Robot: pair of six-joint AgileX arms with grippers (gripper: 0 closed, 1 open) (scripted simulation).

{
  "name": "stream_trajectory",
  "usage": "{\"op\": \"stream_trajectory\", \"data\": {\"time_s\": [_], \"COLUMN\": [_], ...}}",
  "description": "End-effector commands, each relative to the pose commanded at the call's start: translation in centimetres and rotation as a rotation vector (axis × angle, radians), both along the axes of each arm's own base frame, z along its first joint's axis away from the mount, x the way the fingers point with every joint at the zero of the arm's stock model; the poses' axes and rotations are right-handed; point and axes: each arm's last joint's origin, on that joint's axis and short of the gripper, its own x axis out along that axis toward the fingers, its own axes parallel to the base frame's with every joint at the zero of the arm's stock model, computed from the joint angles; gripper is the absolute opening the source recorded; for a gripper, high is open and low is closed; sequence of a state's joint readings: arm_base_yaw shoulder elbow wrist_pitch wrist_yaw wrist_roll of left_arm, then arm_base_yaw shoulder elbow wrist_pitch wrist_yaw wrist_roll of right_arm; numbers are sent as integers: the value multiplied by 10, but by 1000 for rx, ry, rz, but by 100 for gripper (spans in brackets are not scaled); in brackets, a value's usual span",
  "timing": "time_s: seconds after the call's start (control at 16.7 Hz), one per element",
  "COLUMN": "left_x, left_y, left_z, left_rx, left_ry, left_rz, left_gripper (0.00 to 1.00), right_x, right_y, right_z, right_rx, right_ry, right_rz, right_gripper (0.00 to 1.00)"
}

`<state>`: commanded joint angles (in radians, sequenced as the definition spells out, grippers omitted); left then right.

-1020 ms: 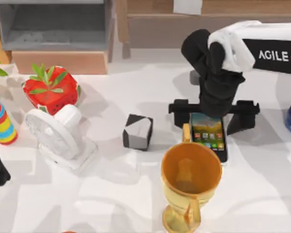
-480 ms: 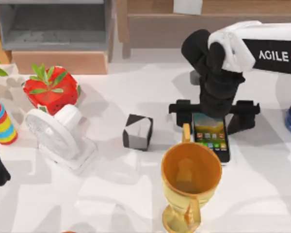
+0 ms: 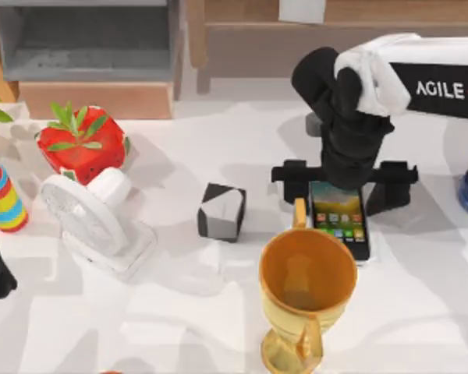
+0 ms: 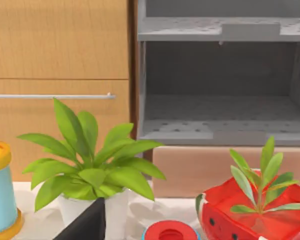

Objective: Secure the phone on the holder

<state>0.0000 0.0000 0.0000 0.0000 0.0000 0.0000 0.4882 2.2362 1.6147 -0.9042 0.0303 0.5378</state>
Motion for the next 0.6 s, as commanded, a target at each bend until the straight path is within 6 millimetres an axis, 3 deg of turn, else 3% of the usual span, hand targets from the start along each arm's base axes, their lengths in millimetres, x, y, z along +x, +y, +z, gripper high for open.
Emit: {"op": "stream_trajectory", "data": {"time_s": [0.36, 0.6], "left_x": [0, 0], "left_y": [0, 0], "left_z": [0, 0], "left_rx": [0, 0], "left_ry": [0, 0], "left_rz": [0, 0], "left_gripper": [100, 100], "right_x": [0, 0], "right_y": [0, 0], "right_z": [18, 17], "right_rx": [-1, -2], "right_ry": [2, 4], "right_rz": [0, -1], "right_gripper": [0, 0]}}
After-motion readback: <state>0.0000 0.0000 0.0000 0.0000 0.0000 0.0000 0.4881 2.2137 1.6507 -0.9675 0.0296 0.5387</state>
